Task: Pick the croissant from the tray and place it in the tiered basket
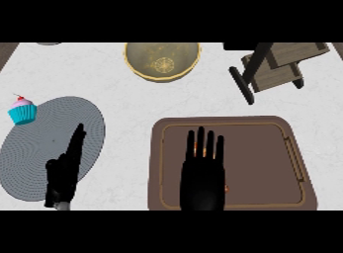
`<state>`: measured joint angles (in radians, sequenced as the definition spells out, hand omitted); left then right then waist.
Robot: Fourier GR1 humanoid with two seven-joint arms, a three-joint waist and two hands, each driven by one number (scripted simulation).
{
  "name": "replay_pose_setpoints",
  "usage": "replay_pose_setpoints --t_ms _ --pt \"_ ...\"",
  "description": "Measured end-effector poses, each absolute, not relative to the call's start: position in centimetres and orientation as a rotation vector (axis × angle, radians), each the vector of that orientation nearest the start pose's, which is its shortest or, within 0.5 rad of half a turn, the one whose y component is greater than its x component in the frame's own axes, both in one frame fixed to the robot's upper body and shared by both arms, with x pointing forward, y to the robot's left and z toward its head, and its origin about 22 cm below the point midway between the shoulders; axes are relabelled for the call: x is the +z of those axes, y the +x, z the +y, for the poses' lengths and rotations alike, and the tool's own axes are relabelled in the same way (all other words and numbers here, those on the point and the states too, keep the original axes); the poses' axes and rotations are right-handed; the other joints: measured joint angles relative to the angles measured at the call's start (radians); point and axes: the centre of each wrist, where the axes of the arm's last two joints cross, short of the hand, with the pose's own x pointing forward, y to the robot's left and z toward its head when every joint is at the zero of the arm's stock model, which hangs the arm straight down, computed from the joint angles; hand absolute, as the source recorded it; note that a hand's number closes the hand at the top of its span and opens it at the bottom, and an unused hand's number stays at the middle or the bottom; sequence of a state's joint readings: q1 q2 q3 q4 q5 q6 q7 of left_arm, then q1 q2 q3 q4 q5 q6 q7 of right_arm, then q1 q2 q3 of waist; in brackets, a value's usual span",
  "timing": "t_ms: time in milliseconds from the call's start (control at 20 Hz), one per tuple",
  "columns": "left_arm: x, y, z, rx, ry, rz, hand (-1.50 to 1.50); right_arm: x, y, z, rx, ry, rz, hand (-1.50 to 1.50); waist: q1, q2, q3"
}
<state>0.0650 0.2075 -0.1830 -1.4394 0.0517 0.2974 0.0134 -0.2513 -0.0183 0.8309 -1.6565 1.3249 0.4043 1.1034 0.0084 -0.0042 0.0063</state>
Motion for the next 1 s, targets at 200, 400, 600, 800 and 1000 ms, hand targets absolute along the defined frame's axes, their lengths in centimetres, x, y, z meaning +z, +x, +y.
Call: replay_pose_setpoints --t_ms 200,400,600,800,1000 --pt "-4.2 21.7 24.7 -0.028 0.268 -1.367 0.00 5.7 20.2 -3.4 1.291 -1.242 -0.921 -1.50 0.001 0.000 0.000" --pt "-4.1 21.7 24.7 -0.030 0.267 -1.364 0.00 5.2 20.3 -3.3 1.299 -1.232 -0.889 -1.50 0.001 -0.001 0.000" --pt "-4.2 21.8 24.8 -0.026 0.262 -1.363 0.00 5.1 21.3 -3.9 1.282 -1.207 -0.854 -1.50 -0.002 -0.002 0.000" --pt "-4.1 21.7 24.9 -0.028 0.267 -1.360 0.00 5.1 21.7 -4.2 1.262 -1.186 -0.836 -1.50 -0.002 -0.004 -0.001" --pt "-4.3 21.7 24.8 -0.022 0.273 -1.364 0.00 4.9 21.8 -4.7 1.247 -1.173 -0.824 -1.50 -0.005 -0.006 -0.001"
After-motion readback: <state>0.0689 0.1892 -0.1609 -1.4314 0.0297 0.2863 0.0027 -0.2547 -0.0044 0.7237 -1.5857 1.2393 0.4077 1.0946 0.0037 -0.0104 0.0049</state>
